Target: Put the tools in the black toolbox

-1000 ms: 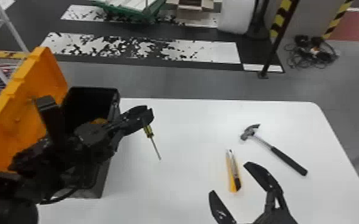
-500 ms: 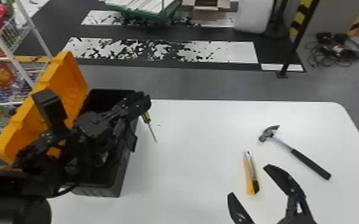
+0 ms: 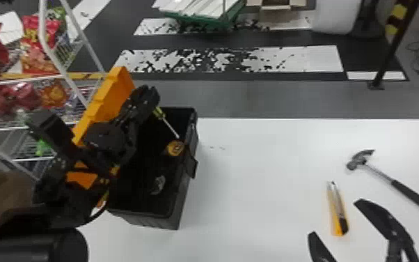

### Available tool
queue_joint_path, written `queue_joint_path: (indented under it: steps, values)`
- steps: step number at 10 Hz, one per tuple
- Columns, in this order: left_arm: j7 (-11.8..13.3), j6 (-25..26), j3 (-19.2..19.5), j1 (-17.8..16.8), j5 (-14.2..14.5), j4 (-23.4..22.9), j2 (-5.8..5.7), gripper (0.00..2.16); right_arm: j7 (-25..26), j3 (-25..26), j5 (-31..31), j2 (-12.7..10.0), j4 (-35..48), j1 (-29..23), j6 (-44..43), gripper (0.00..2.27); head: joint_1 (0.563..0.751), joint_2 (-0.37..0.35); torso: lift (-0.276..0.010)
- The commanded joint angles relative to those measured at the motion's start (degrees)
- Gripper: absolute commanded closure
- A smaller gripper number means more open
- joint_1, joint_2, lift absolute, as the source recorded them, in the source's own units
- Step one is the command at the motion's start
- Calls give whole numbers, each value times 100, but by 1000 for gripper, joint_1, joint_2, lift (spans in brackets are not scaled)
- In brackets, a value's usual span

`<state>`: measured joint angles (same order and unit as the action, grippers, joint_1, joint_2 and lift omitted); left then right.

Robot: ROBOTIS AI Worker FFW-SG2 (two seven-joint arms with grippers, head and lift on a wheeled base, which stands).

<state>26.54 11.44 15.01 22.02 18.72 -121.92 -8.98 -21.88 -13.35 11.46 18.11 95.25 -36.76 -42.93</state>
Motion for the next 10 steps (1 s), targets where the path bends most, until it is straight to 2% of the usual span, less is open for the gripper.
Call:
queue_joint_path:
  steps: [1,3,5,6,7,8,10]
  values:
    - [-18,-129,116,30,-9,248,10,1787,9,8,5,0,-7,2,0,63,695,226,-39]
    - [-88,-463,54,39,-115,696,63,1787,9,-1,-3,0,-25,11,0,63,695,258,-39]
    - [-79,-674,28,39,-159,898,151,1733,9,8,5,0,-25,11,0,63,695,268,-39]
    - [-88,-761,37,56,-150,898,195,1106,9,-1,5,0,-25,11,0,63,695,269,-39]
    - [-88,-920,37,91,-150,881,204,113,9,-1,5,-9,-25,11,0,63,695,269,-39]
    - [-88,-920,28,118,-150,854,204,9,9,-1,-3,-9,-25,11,0,63,695,270,-39]
    - [-88,-937,-16,179,-150,810,230,16,18,8,5,-9,-25,11,0,63,695,269,-39]
